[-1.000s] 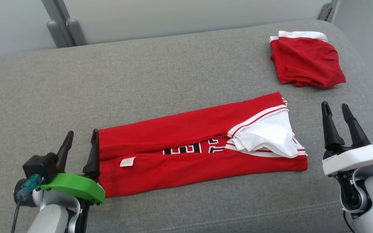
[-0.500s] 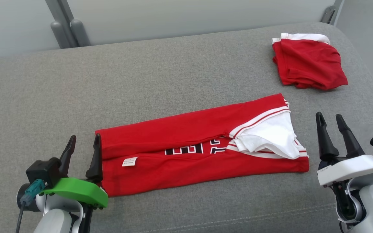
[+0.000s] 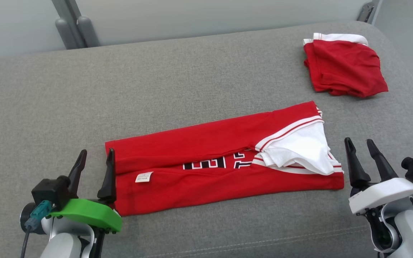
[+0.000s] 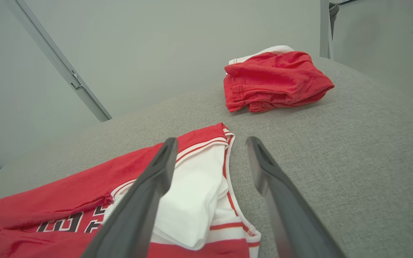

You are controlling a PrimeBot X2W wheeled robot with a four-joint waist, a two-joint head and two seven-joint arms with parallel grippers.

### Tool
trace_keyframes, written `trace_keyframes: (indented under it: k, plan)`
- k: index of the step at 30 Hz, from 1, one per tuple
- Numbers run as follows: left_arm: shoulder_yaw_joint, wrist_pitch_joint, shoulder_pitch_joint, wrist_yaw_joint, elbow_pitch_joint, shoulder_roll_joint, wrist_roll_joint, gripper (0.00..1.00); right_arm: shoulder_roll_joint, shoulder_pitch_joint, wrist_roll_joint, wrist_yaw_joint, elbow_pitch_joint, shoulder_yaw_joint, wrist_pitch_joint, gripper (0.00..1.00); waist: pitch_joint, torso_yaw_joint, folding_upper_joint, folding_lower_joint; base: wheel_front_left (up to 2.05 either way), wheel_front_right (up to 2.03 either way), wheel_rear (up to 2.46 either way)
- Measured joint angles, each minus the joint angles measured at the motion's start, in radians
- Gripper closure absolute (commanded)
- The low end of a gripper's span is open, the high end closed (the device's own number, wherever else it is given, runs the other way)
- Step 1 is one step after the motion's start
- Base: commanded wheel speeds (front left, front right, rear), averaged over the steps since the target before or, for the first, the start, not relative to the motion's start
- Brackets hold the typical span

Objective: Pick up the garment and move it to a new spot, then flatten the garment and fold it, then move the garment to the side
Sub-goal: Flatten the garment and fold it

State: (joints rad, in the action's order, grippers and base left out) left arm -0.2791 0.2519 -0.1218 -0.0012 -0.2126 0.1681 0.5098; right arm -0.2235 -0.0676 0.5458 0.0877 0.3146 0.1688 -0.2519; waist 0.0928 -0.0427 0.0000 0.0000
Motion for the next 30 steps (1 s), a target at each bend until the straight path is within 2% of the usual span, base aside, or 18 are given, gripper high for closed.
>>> trace_keyframes:
  k: [8,16,21,30]
  plan:
    - [0.000,0.000,-0.001,-0.010,0.010,-0.013,-0.023,0.00,0.007,-0.060,0.012,0.008,0.076,0.005,0.002,0.00,0.031,0.016,0.0000,0.0000,0.00,0.00,0.00]
    - [0.013,0.000,-0.002,-0.018,0.010,-0.016,-0.031,0.00,0.035,-0.096,0.067,0.008,0.186,-0.002,0.061,0.00,0.050,0.035,0.0000,0.0000,0.00,0.00,0.00]
    - [0.012,0.000,-0.003,-0.030,0.007,-0.024,-0.034,0.00,0.036,-0.113,0.087,-0.011,0.231,-0.038,0.076,0.00,0.055,0.048,0.0000,0.0000,0.00,0.00,0.00]
    - [0.039,0.000,-0.002,-0.030,0.002,-0.028,-0.035,0.00,0.060,-0.100,0.140,-0.012,0.285,-0.065,0.077,0.00,0.054,0.063,0.0000,0.0000,0.00,0.00,0.00]
